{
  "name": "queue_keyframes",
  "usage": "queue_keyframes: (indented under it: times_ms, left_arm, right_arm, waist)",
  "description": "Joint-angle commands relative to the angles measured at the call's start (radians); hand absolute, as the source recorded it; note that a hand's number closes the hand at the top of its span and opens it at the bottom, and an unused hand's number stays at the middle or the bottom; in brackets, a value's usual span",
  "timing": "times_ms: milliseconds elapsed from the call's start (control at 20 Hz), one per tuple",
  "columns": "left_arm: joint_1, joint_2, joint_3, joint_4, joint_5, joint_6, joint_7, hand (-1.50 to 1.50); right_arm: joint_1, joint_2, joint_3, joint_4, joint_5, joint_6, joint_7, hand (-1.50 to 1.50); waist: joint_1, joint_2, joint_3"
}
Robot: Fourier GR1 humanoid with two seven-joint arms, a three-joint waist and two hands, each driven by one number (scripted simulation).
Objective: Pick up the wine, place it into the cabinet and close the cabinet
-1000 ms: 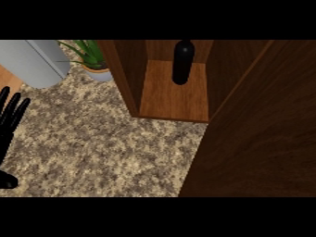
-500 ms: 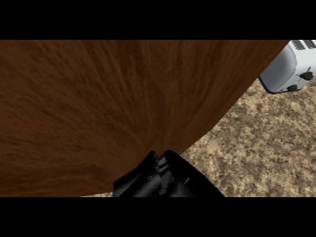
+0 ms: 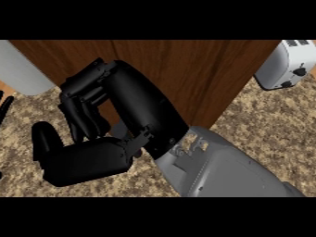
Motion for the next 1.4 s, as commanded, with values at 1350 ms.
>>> queue_keyframes:
  times_ms: [1350]
  left_arm:
    - [-0.03, -0.025, 0.074, 0.021, -0.01, -0.086, 0.051, -1.5]
  right_arm:
    - [0.017, -0.104, -0.251, 0.537, -0.024, 0.298, -0.39, 1.5]
  waist:
    - [-0.011, 0.005, 0.002]
